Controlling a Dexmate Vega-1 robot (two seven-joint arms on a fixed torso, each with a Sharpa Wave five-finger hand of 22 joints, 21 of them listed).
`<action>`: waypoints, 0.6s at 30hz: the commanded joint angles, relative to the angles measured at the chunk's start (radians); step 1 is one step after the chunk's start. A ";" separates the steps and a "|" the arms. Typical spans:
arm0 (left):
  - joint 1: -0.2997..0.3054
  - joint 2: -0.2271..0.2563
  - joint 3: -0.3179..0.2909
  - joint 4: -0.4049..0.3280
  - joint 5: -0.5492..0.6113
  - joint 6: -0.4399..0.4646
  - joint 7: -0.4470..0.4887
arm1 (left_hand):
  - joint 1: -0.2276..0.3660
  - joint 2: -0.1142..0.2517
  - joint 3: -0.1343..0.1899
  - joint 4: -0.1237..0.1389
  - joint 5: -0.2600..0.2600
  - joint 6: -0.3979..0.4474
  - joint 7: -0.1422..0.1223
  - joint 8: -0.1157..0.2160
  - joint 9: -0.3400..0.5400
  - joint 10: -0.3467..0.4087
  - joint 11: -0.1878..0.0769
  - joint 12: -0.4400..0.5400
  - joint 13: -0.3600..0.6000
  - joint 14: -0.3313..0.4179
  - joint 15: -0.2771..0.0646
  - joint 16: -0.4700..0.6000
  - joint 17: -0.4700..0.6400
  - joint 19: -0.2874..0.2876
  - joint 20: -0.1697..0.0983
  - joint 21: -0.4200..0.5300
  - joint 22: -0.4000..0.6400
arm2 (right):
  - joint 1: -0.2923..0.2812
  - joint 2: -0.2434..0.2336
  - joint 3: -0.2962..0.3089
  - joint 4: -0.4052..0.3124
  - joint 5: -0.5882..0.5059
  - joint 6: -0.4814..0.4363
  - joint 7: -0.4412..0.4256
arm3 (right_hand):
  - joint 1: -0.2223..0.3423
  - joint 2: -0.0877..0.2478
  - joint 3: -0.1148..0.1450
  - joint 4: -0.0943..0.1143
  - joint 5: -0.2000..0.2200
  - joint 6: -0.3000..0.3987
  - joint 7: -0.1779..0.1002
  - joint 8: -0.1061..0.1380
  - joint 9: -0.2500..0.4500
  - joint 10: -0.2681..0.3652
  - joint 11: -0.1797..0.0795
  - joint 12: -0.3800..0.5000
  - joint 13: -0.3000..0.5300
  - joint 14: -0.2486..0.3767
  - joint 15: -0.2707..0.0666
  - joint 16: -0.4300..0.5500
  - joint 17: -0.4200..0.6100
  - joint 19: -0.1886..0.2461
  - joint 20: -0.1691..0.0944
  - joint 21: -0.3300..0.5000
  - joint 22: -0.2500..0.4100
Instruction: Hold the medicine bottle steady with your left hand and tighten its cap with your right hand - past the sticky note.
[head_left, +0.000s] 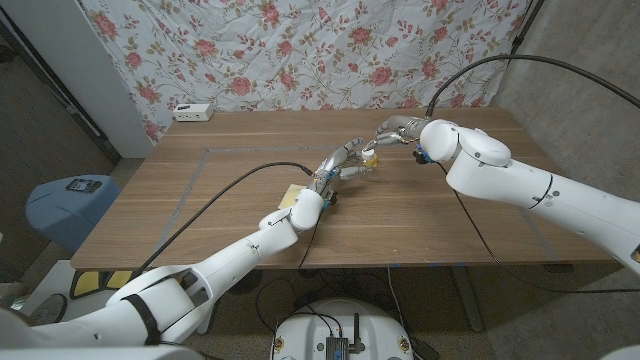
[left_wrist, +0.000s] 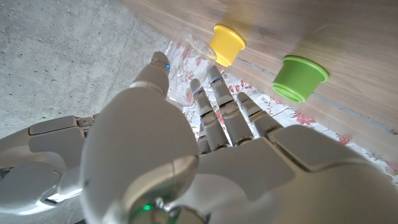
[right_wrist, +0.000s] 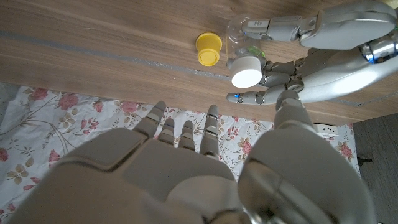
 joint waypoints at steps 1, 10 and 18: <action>0.011 0.007 -0.002 -0.020 0.003 0.009 0.000 | -0.005 0.008 0.006 0.001 0.004 0.002 -0.004 -0.002 0.002 0.046 -0.036 0.005 0.003 0.014 -0.094 0.000 -0.001 0.007 -0.143 -0.001 0.002 | 0.026 0.019 -0.037 0.025 -0.057 0.004 0.051 | 0.018 0.004 0.012 -0.004 -0.006 0.009 -0.006 0.011 0.005 -0.007 0.001 0.005 0.003 -0.004 -0.004 0.007 0.003 -0.003 0.004 0.008 0.004; 0.015 0.012 -0.003 -0.027 0.006 0.009 -0.002 | -0.009 0.007 0.009 0.002 0.004 0.004 -0.005 -0.002 0.002 0.046 -0.039 0.005 0.003 0.015 -0.093 0.000 -0.001 0.006 -0.143 -0.001 0.002 | 0.045 0.034 -0.074 0.035 -0.128 -0.026 0.088 | 0.039 0.012 0.023 -0.009 -0.006 0.019 -0.016 0.015 0.008 -0.008 -0.001 0.007 0.003 -0.001 -0.009 0.009 0.003 0.001 0.002 0.011 0.004; 0.020 0.017 -0.005 -0.038 0.008 0.012 -0.004 | -0.012 0.007 0.012 0.002 0.004 0.005 -0.005 -0.002 0.002 0.048 -0.035 0.005 0.003 0.017 -0.093 0.000 -0.001 0.006 -0.144 -0.001 0.002 | 0.042 0.041 -0.079 0.033 -0.160 -0.033 0.107 | 0.057 0.018 0.031 -0.013 -0.007 0.024 -0.020 0.017 0.010 -0.007 -0.001 0.009 0.003 0.002 -0.011 0.011 0.003 0.005 0.001 0.012 0.004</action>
